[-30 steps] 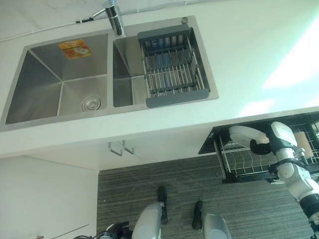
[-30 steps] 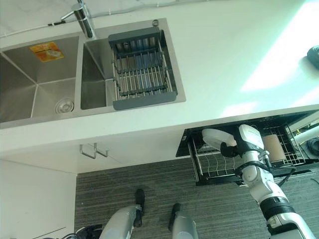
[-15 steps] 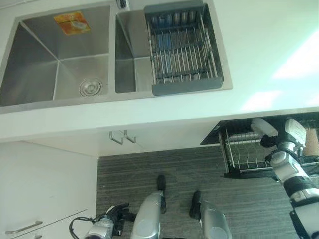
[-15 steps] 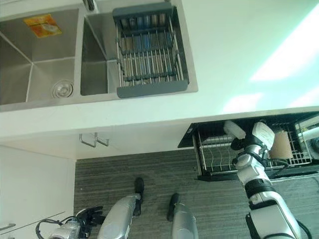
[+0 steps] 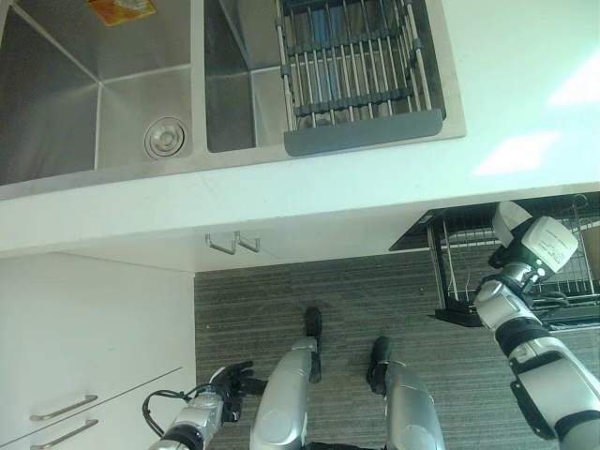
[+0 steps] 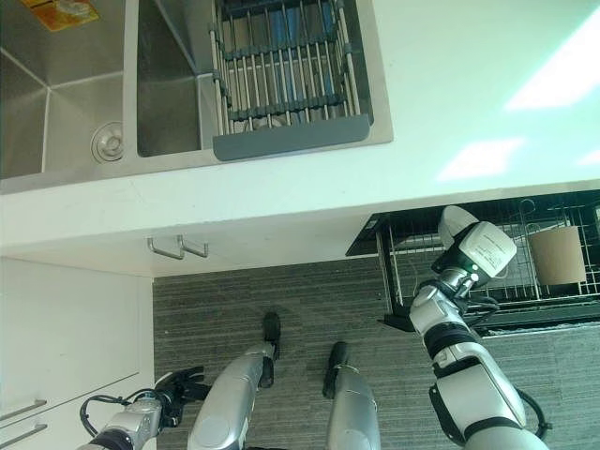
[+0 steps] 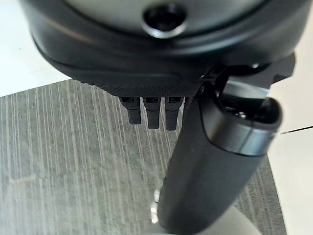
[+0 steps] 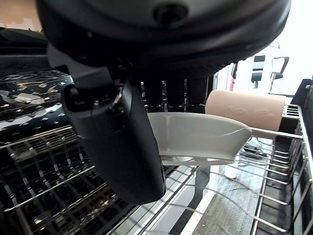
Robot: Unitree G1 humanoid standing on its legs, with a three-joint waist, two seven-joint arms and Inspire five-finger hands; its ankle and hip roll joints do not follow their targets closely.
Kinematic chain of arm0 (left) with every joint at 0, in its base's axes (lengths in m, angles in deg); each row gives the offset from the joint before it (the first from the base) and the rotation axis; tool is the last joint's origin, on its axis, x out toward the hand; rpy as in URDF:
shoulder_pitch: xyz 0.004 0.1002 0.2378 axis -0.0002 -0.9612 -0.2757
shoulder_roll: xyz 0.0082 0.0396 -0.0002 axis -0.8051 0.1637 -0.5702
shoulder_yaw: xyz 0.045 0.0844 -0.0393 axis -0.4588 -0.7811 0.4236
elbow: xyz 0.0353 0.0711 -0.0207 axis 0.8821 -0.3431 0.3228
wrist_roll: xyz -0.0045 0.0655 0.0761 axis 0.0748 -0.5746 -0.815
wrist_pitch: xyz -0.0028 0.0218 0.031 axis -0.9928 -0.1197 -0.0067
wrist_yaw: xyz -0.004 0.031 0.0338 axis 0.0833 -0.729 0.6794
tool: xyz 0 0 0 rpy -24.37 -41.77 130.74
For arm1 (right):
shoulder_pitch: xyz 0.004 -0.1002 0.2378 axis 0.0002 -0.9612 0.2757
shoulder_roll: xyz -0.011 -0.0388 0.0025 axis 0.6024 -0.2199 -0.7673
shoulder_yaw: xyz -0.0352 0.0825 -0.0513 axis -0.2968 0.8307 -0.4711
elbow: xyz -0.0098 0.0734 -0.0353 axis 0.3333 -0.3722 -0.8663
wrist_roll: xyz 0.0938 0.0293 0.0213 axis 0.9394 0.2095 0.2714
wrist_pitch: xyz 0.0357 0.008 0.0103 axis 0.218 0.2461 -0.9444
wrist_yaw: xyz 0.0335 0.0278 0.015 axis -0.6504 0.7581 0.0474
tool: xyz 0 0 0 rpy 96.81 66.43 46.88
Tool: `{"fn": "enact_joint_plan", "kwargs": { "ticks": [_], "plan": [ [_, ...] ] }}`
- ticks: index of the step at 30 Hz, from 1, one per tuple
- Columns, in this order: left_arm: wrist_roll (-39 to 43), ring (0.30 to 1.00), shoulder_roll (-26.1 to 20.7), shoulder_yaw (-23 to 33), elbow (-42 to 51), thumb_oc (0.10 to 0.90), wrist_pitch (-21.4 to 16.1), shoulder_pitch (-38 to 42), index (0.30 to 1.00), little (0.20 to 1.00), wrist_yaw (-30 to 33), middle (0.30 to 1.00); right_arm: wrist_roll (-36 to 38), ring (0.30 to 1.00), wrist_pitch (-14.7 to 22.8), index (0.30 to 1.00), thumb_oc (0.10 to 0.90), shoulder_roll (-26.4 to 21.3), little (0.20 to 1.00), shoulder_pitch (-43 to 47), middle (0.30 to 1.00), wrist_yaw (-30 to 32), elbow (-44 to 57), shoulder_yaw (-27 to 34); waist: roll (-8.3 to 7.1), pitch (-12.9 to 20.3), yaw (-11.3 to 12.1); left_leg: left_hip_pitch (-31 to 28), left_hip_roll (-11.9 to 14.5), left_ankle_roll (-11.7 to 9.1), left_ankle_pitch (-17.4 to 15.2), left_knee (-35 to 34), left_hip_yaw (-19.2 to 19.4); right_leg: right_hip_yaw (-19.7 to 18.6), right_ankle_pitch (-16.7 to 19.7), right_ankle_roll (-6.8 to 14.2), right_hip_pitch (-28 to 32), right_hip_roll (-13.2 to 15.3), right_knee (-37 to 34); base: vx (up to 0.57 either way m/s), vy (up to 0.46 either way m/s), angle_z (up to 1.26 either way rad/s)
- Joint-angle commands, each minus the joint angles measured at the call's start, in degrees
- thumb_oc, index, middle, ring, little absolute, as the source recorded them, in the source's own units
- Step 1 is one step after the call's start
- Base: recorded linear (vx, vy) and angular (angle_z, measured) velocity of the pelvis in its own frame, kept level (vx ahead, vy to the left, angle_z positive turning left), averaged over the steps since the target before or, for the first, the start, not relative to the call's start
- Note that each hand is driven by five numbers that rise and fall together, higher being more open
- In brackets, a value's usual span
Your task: Place the dishes in the dishwasher.
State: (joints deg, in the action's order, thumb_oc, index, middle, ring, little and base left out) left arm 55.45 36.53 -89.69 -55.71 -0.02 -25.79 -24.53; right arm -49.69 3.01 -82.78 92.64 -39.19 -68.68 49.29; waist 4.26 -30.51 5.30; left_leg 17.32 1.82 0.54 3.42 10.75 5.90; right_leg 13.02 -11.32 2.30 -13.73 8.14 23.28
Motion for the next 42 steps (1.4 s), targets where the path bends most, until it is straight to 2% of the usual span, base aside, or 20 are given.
{"fn": "enact_joint_plan", "kwargs": {
  "ticks": [1, 7, 8, 11, 13, 15, 16, 17, 19, 23, 26, 27, 29, 30, 31, 32, 34, 37, 39, 42],
  "plan": [
    [1.4, 0.9, 1.48, -1.18, -0.7, 0.8, 0.02, -1.82, 0.9, 0.9, 1.87, 0.9, 0.09, 0.3, 1.26, 0.3, 0.4, -4.01, 0.3, 5.99, 0.3, 2.72, -0.89, -2.13, 0.85, 0.72, 0.68, -0.54, -1.2, 0.99, -13.53, 6.44, -1.07, -0.07, 1.83, -0.08, -1.65, -2.24, -6.09, 0.0, 0.0, 0.0],
    [2.41, 0.9, 1.6, -2.04, 0.79, 0.8, 0.41, -0.93, 0.9, 0.9, 2.37, 0.9, 2.82, 0.3, 7.54, 0.3, 0.4, -3.15, 0.3, 8.85, 0.3, -0.85, -2.34, -3.73, 1.48, 0.72, 1.31, 2.57, -1.06, 0.86, -12.53, 6.44, -1.05, 0.63, 2.63, -0.22, -4.65, -2.1, -6.09, 0.0, 0.002, 0.03],
    [2.29, 0.9, 1.41, -2.08, 1.59, 0.8, 0.91, -0.77, 0.9, 0.9, 2.48, 0.9, 4.76, 0.9, 9.55, 0.9, 0.8, -3.09, 0.9, 9.3, 0.9, -3.07, -2.27, -3.89, 1.61, 0.72, 1.42, 3.29, -1.0, 0.85, -12.32, 6.44, -1.05, 0.68, 2.76, -0.31, -5.32, -2.17, -6.09, 0.0, 0.0, 0.0],
    [2.67, 0.9, 0.85, -2.2, 3.08, 0.8, 1.46, -0.69, 0.9, 0.9, 2.81, 0.9, 12.22, 0.9, 13.08, 0.9, 0.8, -3.06, 0.9, 10.36, 0.9, -8.94, -2.76, -3.63, 1.86, 0.72, 1.55, 4.66, -0.86, 0.66, -11.89, 6.44, -1.21, 0.68, 3.05, -0.39, -6.7, -2.3, -6.09, 0.0, -0.013, 0.02],
    [3.39, 0.9, 0.56, -1.72, 4.06, 0.8, 1.05, -0.89, 0.9, 0.9, 3.6, 0.9, 15.58, 0.9, 15.63, 0.9, 0.8, -3.32, 0.9, 10.92, 0.9, -9.92, -3.04, -3.13, 2.1, 0.72, 1.54, 5.61, -0.63, 0.55, -11.57, 6.44, -1.14, 0.7, 3.31, -0.51, -7.78, -2.44, -6.09, 0.02, -0.017, 0.1],
    [1.42, 0.9, 0.15, -1.71, 4.7, 0.8, 0.01, -1.35, 0.9, 0.9, 3.75, 0.9, 18.4, 0.9, 16.98, 0.9, 0.8, -3.35, 0.9, 10.74, 0.9, -10.77, -3.12, -1.82, 2.2, 0.72, 1.4, 4.9, -0.48, 0.15, -12.53, 6.44, -1.09, 0.32, 2.39, -0.04, -7.21, -2.57, -6.09, 0.04, -0.003, 0.03],
    [-3.17, 0.9, -0.09, -1.93, 5.14, 0.8, -1.19, -1.16, 0.9, 0.9, 3.98, 0.9, 21.16, 0.9, 17.35, 0.9, 0.8, -3.22, 0.9, 10.58, 0.9, -11.79, -2.98, -0.96, 2.21, 0.72, 1.23, 5.12, -0.39, 0.11, -12.5, 6.44, -0.96, 0.27, 2.42, -0.05, -7.5, -2.62, -6.09, -0.03, 0.005, -0.04],
    [-8.61, 0.9, -0.74, -3.42, 5.72, 0.8, -3.46, -0.81, 0.9, 0.9, 4.73, 0.9, 26.77, 0.9, 17.91, 0.9, 0.8, -2.72, 0.9, 10.15, 0.9, -17.02, -2.94, 0.41, 2.25, 0.72, 0.86, 5.31, -0.22, -0.01, -12.45, 6.44, -0.76, 0.13, 2.45, -0.16, -7.82, -2.74, -6.09, -0.03, 0.013, -0.09],
    [-9.68, 0.9, -1.31, -4.91, 7.17, 0.8, -4.24, -0.32, 0.9, 0.9, 5.93, 0.9, 31.12, 0.9, 17.16, 0.9, 0.8, -1.61, 0.9, 10.01, 0.9, -24.51, -3.23, 1.43, 2.36, 0.72, 0.5, 5.33, -0.01, -0.12, -12.5, 6.44, -0.35, -0.24, 2.43, -0.37, -8.09, -2.87, -6.09, -0.03, 0.033, -0.11],
    [-13.65, 0.9, -2.11, -6.74, 9.16, 0.8, -5.21, 0.91, 0.9, 0.9, 6.42, 0.9, 35.47, 0.9, 20.4, 0.9, 0.8, -0.75, 0.9, 9.45, 0.9, -27.43, -2.92, 2.53, 2.3, 0.72, -0.42, 4.66, 0.57, -0.27, -12.68, 6.44, 0.75, -0.42, 2.43, -0.52, -7.85, -2.93, -6.09, -0.03, 0.027, -0.11],
    [-12.53, 0.9, -1.95, -7.44, 9.52, 0.8, -5.62, 1.03, 0.9, 0.9, 6.79, 0.9, 36.9, 0.9, 21.97, 0.9, 0.8, -0.23, 0.9, 8.79, 0.9, -28.96, -1.73, 3.73, 2.27, 0.72, -1.1, 3.8, 0.87, -0.4, -12.96, 6.44, 1.33, -0.73, 2.28, -0.54, -7.27, -3.04, -6.09, -0.03, 0.015, -0.2],
    [-11.44, 0.9, -1.83, -7.32, 9.58, 0.8, -5.61, 1.41, 0.9, 0.9, 6.97, 0.9, 35.72, 0.9, 21.92, 0.9, 0.8, 0.01, 0.9, 8.71, 0.9, -29.55, -0.64, 4.23, 2.24, 0.72, -1.44, 4.47, 1.09, -0.17, -12.05, 6.44, 1.84, -0.48, 3.23, -1.02, -8.04, -3.11, -6.09, -0.07, 0.007, -0.09],
    [-10.43, 0.9, -1.55, -6.93, 9.49, 0.8, -5.1, 1.6, 0.9, 0.9, 6.91, 0.9, 34.97, 0.9, 18.46, 0.9, 0.8, 0.72, 0.9, 8.0, 0.9, -28.05, 0.95, 4.57, 2.07, 0.72, -1.97, 3.58, 1.17, -0.23, -12.21, 6.44, 2.23, -0.78, 3.13, -1.05, -7.34, -3.16, -6.09, -0.01, 0.002, -0.07],
    [-9.51, 0.9, -1.28, -6.58, 9.47, 0.8, -4.75, 0.87, 0.9, 0.9, 6.99, 0.9, 38.24, 0.9, 15.54, 0.9, 0.8, 0.99, 0.9, 6.53, 0.9, -27.68, 1.87, 4.84, 1.89, 0.72, -2.3, 1.64, 1.16, -0.53, -13.44, 6.44, 2.22, -1.31, 1.93, -0.65, -5.51, -3.21, -6.09, 0.06, -0.002, -0.08],
    [-9.21, 0.9, -1.19, -6.32, 9.48, 0.8, -4.66, 0.63, 0.9, 0.9, 7.12, 0.9, 41.31, 0.9, 16.21, 0.9, 0.8, 1.09, 0.9, 6.0, 0.9, -28.3, 2.36, 5.1, 1.83, 0.72, -2.43, 1.3, 1.23, -0.56, -13.51, 6.44, 2.32, -1.37, 1.87, -0.69, -5.2, -3.24, -6.09, -0.01, -0.022, -0.04],
    [-8.58, 0.9, -1.02, -5.51, 8.48, 0.8, -4.99, 0.18, 0.9, 0.9, 7.31, 0.9, 44.58, 0.9, 17.19, 0.9, 0.8, 2.0, 0.9, 4.76, 0.9, -28.64, 4.04, 6.54, 1.67, 0.72, -2.92, 1.08, 1.67, -0.4, -12.72, 6.44, 2.95, -1.3, 2.55, -1.32, -5.05, -3.41, -6.09, -0.07, -0.031, -0.02],
    [-8.3, 0.9, -0.55, -4.64, 7.68, 0.8, -4.92, -0.54, 0.9, 0.9, 7.44, 0.9, 47.4, 0.9, 20.51, 0.9, 0.8, 2.69, 0.9, 2.68, 0.9, -24.34, 6.94, 8.11, 1.46, 0.72, -3.48, -0.14, 1.87, -0.48, -13.0, 6.44, 3.25, -1.6, 2.21, -1.36, -3.84, -3.56, -6.09, -0.03, -0.034, -0.08],
    [-8.55, 0.9, 0.71, -3.42, 5.11, 0.8, -5.84, -1.85, 0.9, 0.9, 8.13, 0.9, 47.35, 0.9, 27.96, 0.9, 0.8, 4.05, 0.9, -1.93, 0.9, -19.31, 13.18, 11.23, 1.17, 0.72, -4.88, -2.44, 2.19, -0.56, -13.74, 6.44, 3.77, -2.09, 1.58, -1.4, -1.57, -3.77, -6.09, -0.01, -0.029, -0.08],
    [-7.94, 0.9, 1.94, -2.25, 2.75, 0.8, -6.4, -2.87, 0.9, 0.9, 8.07, 0.9, 42.85, 0.9, 32.16, 0.9, 0.8, 5.48, 0.9, -5.59, 0.9, -14.83, 19.23, 12.48, 1.07, 0.77, -6.09, -4.74, 2.19, -0.63, -14.49, 6.44, 4.15, -2.64, 0.82, -1.53, 0.83, -3.92, -6.09, 0.0, -0.022, -0.09],
    [-7.57, 0.9, 2.87, -0.94, 1.0, 0.8, -6.87, -4.5, 0.9, 0.9, 7.74, 0.9, 36.51, 0.9, 33.96, 0.9, 0.8, 5.98, 0.9, -9.35, 0.9, -8.99, 25.87, 12.97, 0.83, 2.28, -7.06, -6.38, 2.13, -0.78, -15.22, 6.44, 4.63, -3.0, -0.03, -1.53, 2.66, -3.86, -6.09, 0.03, -0.029, -0.07]
  ]
}}
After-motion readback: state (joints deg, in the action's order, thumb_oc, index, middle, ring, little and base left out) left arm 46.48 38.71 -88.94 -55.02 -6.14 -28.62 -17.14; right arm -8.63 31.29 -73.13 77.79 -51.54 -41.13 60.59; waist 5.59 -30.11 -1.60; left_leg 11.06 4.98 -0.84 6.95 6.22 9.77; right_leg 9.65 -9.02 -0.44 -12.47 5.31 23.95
